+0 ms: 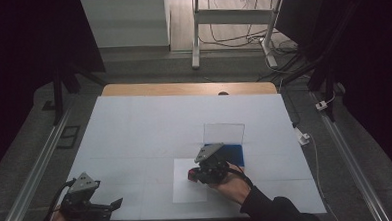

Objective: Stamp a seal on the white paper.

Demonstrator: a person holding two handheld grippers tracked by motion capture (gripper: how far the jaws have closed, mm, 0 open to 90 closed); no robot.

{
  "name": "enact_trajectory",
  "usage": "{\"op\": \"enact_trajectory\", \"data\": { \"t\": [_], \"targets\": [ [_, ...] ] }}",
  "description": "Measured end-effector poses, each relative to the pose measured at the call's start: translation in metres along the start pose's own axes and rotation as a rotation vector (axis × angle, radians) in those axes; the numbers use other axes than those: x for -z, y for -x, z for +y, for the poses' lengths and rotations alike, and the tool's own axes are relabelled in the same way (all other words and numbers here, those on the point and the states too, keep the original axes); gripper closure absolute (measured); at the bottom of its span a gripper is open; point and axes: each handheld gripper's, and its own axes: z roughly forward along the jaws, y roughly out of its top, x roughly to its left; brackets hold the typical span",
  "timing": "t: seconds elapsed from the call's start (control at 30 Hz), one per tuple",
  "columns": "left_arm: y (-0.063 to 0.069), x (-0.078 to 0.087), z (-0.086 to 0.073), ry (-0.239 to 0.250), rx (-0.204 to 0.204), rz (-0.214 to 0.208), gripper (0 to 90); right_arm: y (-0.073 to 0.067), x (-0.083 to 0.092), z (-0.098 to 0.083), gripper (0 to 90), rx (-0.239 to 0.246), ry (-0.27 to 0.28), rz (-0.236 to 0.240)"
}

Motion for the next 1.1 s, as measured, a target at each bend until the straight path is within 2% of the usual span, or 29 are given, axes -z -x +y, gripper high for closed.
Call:
{"op": "enact_trajectory", "data": {
  "t": [0.53,0.9,1.0,1.1],
  "targets": [
    [0.000,0.000,0.000,-0.002,0.000,0.000,4.0,-0.002,-0.008,-0.002,80.1,0.031,-0.032,-0.008],
    [0.000,-0.001,0.001,-0.007,-0.002,0.000,4.1,-0.014,-0.009,0.001,80.3,0.085,-0.055,-0.068],
    [0.000,-0.001,0.001,-0.008,-0.003,0.000,4.1,-0.012,-0.009,0.000,80.4,0.069,-0.059,-0.061],
    [0.000,-0.001,0.001,-0.008,-0.004,0.000,4.1,-0.006,-0.009,-0.001,80.4,0.028,-0.040,-0.024]
  ]
}}
